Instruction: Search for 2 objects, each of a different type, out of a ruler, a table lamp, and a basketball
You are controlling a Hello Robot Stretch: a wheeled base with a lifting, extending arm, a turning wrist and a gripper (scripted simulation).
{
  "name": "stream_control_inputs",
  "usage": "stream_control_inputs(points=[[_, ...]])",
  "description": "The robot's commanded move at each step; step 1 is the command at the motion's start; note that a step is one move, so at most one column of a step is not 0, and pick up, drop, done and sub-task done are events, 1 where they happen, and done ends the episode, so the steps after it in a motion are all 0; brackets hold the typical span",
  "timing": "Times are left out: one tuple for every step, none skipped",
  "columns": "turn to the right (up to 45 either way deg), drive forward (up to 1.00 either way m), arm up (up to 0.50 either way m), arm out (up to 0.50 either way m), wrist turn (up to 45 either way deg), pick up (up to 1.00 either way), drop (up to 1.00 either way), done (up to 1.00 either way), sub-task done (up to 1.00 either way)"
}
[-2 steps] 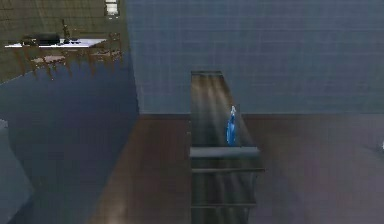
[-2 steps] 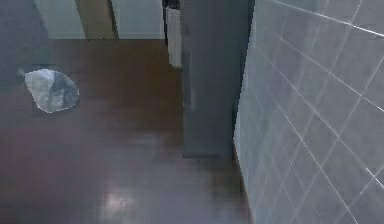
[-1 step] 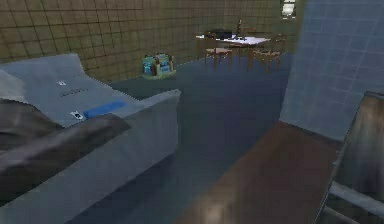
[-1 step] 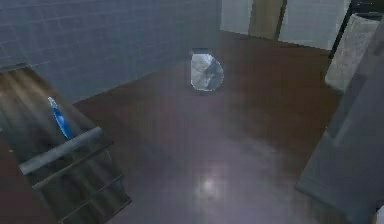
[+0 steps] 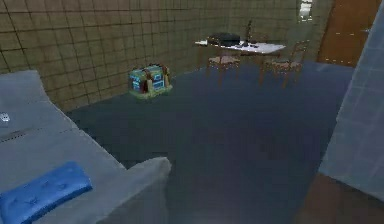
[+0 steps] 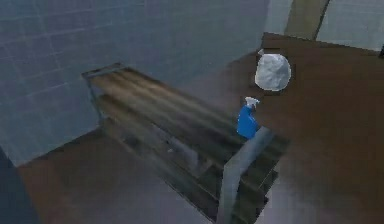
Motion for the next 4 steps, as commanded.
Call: stream_control_inputs(points=[[-9.0,0.00,0.00,0.00,0.0,0.00,0.00,0.00,0.00],[0.0,0.05,0.00,0.00,0.0,0.00,0.00,0.00,0.00],[45.0,0.00,0.00,0.00,0.0,0.00,0.00,0.00,0.00],[3.0,0.00,0.00,0.00,0.0,0.00,0.00,0.00,0.00]])
